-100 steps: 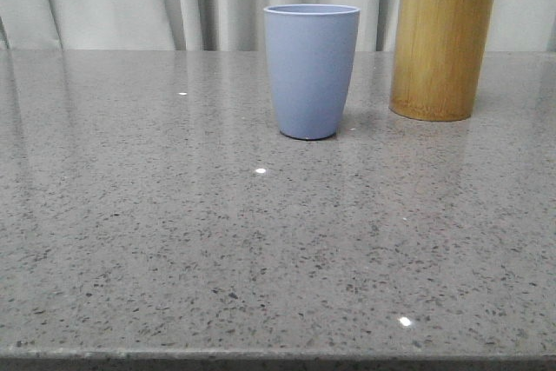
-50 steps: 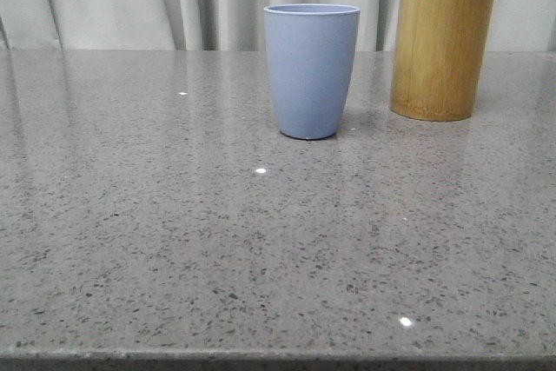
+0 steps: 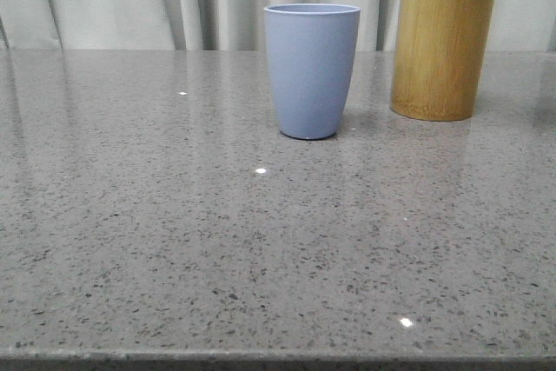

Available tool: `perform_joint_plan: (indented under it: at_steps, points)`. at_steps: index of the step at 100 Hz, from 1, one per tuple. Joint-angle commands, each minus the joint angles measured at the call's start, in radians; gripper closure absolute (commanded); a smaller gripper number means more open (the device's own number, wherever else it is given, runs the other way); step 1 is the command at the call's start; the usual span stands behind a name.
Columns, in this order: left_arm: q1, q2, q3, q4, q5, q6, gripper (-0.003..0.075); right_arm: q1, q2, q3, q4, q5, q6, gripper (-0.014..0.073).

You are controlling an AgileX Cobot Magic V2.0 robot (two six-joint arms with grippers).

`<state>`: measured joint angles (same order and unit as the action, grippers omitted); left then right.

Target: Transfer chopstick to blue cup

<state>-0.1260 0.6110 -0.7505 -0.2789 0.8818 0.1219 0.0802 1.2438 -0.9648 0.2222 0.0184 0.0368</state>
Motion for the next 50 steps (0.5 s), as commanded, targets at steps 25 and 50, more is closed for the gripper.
perform_joint_plan:
  at_steps: [25, 50]
  points:
    - [0.003, 0.003, -0.026, -0.017, -0.066, -0.011, 0.0206, 0.051, 0.139, -0.183, 0.007, -0.119, 0.0, -0.004]
    - [0.003, 0.003, -0.026, -0.017, -0.066, -0.011, 0.0206, 0.05, 0.226, -0.216, 0.008, -0.139, 0.0, -0.004]
